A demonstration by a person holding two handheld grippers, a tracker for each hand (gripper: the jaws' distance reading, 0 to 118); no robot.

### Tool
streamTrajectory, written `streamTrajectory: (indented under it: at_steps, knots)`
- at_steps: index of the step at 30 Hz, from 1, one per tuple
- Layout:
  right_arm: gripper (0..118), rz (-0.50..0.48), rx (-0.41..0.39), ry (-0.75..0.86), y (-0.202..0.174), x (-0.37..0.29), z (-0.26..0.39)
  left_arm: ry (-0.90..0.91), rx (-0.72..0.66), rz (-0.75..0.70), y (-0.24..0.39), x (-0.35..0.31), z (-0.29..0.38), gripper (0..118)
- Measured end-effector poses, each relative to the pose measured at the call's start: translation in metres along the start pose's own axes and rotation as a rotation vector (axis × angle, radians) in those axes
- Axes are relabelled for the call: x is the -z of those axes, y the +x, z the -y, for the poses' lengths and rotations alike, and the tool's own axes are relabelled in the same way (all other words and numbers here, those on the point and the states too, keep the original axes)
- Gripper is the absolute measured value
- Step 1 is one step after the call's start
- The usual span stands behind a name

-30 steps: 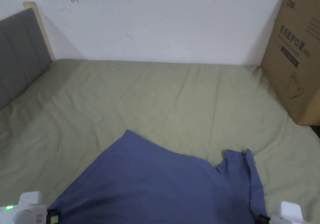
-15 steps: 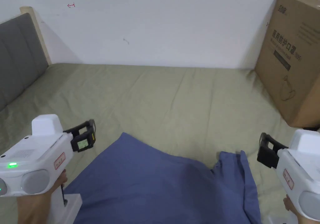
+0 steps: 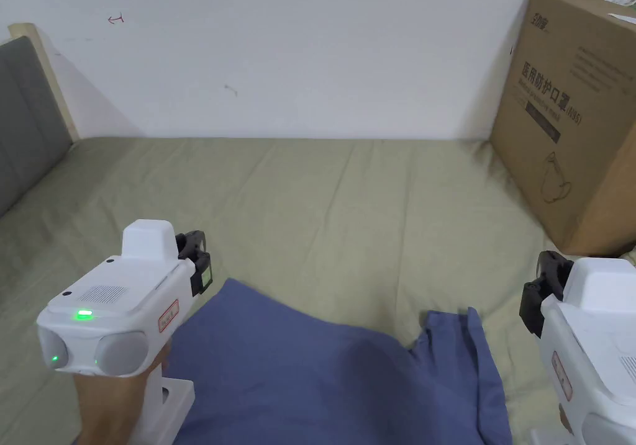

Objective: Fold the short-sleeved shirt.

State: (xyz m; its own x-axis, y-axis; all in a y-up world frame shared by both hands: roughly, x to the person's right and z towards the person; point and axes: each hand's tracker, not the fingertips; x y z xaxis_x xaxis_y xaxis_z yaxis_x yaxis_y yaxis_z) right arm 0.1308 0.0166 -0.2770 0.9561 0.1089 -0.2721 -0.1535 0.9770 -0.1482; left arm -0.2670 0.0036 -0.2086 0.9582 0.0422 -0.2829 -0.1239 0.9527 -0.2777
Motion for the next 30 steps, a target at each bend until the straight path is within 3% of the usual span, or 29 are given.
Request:
streamTrajectory:
  at_steps: [9,10,11,14,15,17,23,24,25,27,28,29,30]
  knots:
    - [0,0.012,0.004,-0.083,0.008,0.05,0.023,-0.381,-0.025,0.071,-0.026,0.165,0.006,0]
    - [0,0.016,0.006,-0.096,0.009,0.056,0.027,-0.43,-0.021,0.066,-0.03,0.185,0.014,4]
    - [0,0.019,0.006,-0.111,0.01,0.062,0.031,-0.481,-0.017,0.064,-0.033,0.203,0.021,13]
    - [0,0.03,-0.003,-0.149,0.014,0.08,0.044,-0.591,-0.066,0.042,-0.046,0.256,0.042,76]
    - [0,0.033,-0.006,-0.161,0.016,0.085,0.047,-0.656,-0.075,0.028,-0.049,0.27,0.052,89]
    - [0,0.044,-0.017,-0.188,0.018,0.097,0.057,-0.679,-0.06,-0.003,-0.054,0.293,0.071,99]
    - [0,0.073,-0.021,-0.264,0.025,0.119,0.084,-0.828,-0.069,-0.06,-0.06,0.342,0.116,99]
    - [0,0.075,-0.02,-0.27,0.025,0.119,0.086,-0.847,-0.047,-0.08,-0.057,0.346,0.122,94]
    - [0,0.078,-0.022,-0.279,0.027,0.118,0.09,-0.863,-0.016,-0.087,-0.054,0.349,0.128,83]
    - [0,0.084,-0.025,-0.295,0.029,0.117,0.094,-0.772,0.029,-0.09,-0.044,0.339,0.126,76]
    - [0,0.089,-0.021,-0.304,0.03,0.117,0.096,-0.765,0.058,-0.069,-0.04,0.336,0.125,67]
    - [0,0.09,-0.012,-0.318,0.033,0.116,0.098,-0.755,0.104,-0.044,-0.035,0.331,0.123,55]
    - [0,0.089,-0.006,-0.332,0.034,0.116,0.1,-0.776,0.128,-0.023,-0.031,0.327,0.123,31]
